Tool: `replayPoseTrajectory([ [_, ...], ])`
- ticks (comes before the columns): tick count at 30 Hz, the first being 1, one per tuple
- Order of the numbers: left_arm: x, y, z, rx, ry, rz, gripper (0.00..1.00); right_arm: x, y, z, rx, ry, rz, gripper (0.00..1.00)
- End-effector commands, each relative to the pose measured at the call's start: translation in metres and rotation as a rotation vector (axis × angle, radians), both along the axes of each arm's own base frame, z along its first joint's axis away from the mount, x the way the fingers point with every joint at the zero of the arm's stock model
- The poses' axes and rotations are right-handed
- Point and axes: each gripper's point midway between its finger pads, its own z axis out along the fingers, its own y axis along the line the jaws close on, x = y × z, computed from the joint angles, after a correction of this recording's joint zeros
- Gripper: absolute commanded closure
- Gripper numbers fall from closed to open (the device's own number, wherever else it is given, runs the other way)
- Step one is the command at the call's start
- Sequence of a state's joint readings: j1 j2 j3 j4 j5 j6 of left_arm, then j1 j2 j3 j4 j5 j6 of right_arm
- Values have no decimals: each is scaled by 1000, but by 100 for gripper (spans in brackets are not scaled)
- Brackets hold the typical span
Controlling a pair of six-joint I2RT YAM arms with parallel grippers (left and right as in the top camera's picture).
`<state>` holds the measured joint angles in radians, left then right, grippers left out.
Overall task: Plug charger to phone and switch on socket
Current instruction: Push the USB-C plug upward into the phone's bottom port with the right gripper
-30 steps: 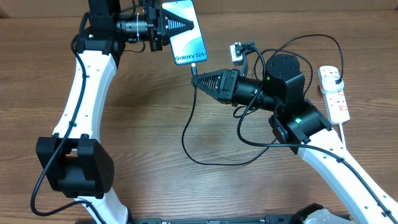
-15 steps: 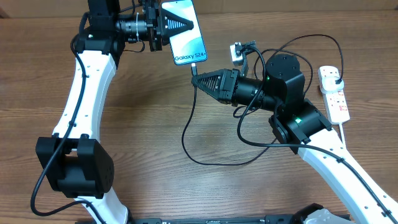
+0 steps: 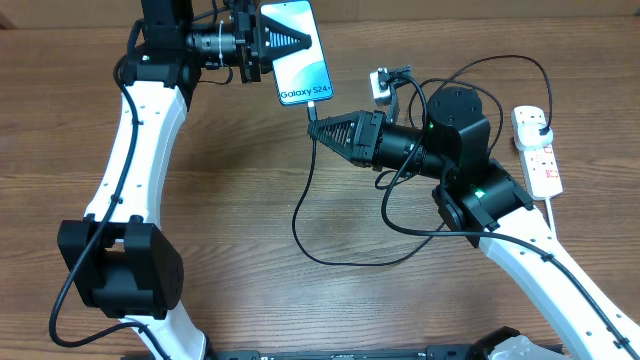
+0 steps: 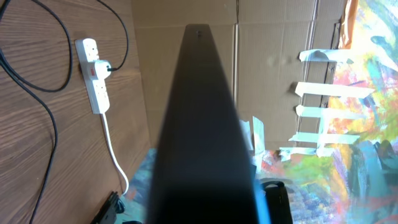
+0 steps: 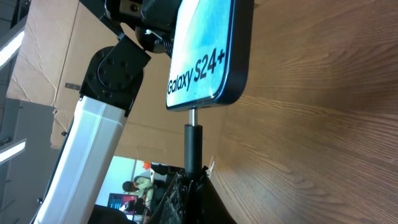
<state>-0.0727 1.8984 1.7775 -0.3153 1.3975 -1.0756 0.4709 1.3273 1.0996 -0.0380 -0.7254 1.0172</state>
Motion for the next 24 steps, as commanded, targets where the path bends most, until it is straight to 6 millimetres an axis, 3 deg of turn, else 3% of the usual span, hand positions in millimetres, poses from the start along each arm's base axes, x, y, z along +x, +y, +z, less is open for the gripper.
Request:
replayPoseTrajectory([
  [1,-9,-6,8,-17,-5,-44,96,4,-3,4,6,-8,-16,96],
  [24,-14,-12,9,-22,5,-68,96,4,-3,4,6,-7,-17,96],
])
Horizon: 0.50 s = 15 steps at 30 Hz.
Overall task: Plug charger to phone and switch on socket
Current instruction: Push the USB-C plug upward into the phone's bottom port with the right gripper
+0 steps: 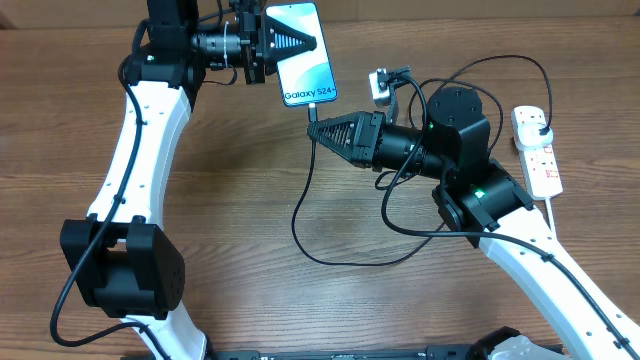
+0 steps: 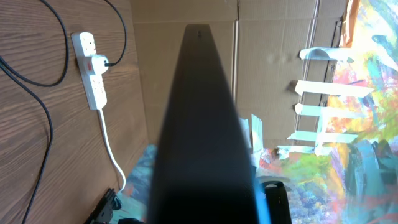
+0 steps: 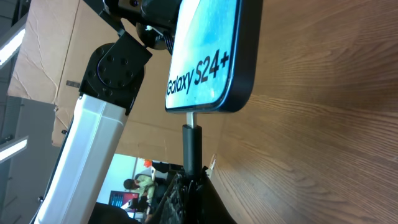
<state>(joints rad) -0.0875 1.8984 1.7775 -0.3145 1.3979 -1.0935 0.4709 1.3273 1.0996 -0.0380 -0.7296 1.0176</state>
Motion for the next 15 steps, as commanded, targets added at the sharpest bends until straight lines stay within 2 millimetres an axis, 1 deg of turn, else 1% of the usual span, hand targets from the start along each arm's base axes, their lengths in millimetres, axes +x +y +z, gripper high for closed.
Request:
replayPoseTrajectory([
  [1,-11,-6,9,-22,-12,-56,96,5,-3,4,5,-8,-21,96],
  [15,-20,-6,13,-45,-67,-112,96,9,-5,3,1,-10,-43,96],
])
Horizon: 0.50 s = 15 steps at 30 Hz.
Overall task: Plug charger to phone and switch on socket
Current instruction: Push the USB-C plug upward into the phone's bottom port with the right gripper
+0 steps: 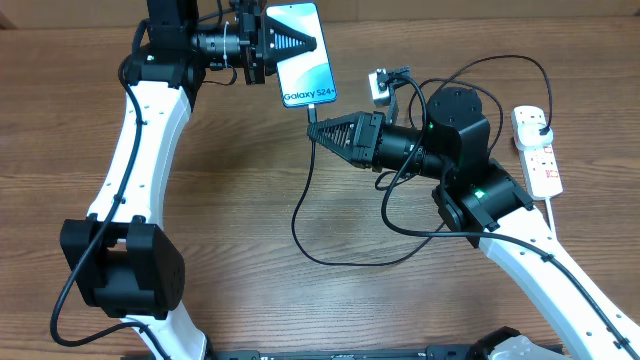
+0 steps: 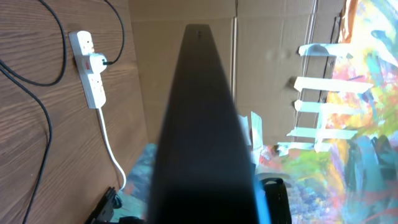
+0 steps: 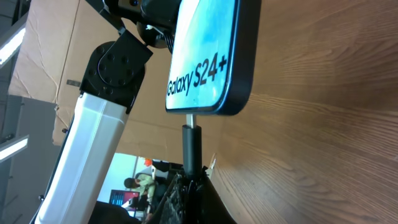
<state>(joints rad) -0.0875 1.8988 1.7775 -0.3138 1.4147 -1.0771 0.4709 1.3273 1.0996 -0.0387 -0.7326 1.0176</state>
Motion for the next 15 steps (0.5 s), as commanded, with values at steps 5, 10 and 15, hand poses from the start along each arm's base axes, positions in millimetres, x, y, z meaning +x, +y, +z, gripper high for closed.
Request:
replayPoseTrajectory([
  [5,-22,-5,14,-49,-69,-120,96,10,-5,3,-1,-12,-53,96],
  [10,-25,-5,15,-57,-75,-136,96,10,-5,3,-1,-12,-53,96],
  [15,-29,-5,17,-70,-74,-164,96,12,-6,2,-3,-11,-61,96],
])
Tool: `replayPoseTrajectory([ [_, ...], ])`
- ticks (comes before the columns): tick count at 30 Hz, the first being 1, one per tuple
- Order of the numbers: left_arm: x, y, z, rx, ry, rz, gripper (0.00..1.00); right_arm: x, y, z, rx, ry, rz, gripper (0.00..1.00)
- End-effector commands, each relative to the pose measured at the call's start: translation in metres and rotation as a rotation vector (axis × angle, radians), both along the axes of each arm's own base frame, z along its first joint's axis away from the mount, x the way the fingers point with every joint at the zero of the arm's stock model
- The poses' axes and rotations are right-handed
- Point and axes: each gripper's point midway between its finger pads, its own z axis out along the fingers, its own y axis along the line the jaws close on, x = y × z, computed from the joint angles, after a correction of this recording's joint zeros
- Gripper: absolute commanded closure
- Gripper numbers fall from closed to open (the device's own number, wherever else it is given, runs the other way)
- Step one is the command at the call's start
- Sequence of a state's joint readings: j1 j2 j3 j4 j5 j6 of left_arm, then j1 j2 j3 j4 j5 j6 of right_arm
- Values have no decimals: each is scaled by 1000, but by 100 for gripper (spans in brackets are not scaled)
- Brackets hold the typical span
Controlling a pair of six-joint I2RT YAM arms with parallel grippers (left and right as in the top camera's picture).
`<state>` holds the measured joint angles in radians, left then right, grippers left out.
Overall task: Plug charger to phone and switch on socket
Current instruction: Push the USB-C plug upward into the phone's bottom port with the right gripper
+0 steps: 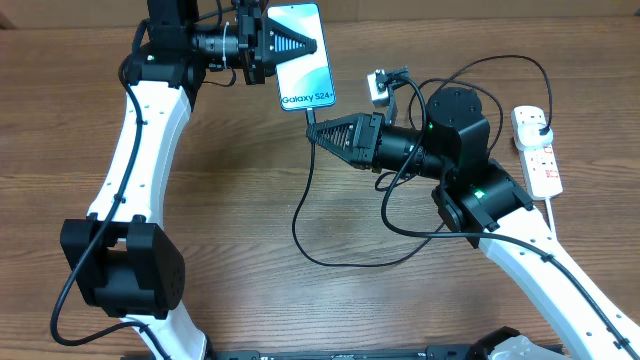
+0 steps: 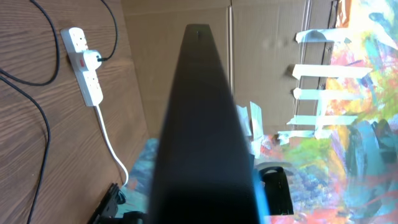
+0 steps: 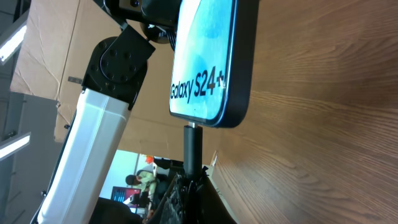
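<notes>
The phone [image 1: 300, 55], screen lit and reading Galaxy S24+, is held off the table at the back by my left gripper [image 1: 300, 42], which is shut on it. In the left wrist view the phone [image 2: 205, 124] is a dark slab filling the middle. My right gripper [image 1: 314, 128] is shut on the black charger plug [image 3: 191, 146], just below the phone's [image 3: 211, 62] bottom edge. The plug's tip meets that edge with hardly any metal showing. The white power strip [image 1: 537, 150] lies at the far right, with a black plug in it.
The black charger cable [image 1: 300, 215] hangs from the plug and loops over the table under my right arm. A white adapter [image 1: 380, 86] sits behind my right gripper. The power strip [image 2: 84, 68] also appears in the left wrist view. Cardboard walls stand behind the table.
The phone has tilted slightly and come down onto the plug. Less of the plug's metal tip shows below the phone's edge. My right gripper has stayed in place.
First the phone hung a little further left, with the plug's metal tip plainly showing under its bottom edge. It then stood slightly to the right, over the plug, tip still showing. Now the tip is almost hidden in the phone's edge.
</notes>
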<state>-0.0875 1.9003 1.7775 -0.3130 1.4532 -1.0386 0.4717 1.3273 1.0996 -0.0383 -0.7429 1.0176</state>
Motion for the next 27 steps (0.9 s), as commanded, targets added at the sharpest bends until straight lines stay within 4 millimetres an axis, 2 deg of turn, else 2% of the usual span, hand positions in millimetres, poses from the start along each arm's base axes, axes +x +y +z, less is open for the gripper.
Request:
replayPoseTrajectory([
  [1,-25,-5,15,-56,-36,-131,96,14,-6,2,-5,-11,-71,96],
  [27,-32,-18,15,-57,-44,-164,96,34,-18,2,-6,-32,-160,96],
])
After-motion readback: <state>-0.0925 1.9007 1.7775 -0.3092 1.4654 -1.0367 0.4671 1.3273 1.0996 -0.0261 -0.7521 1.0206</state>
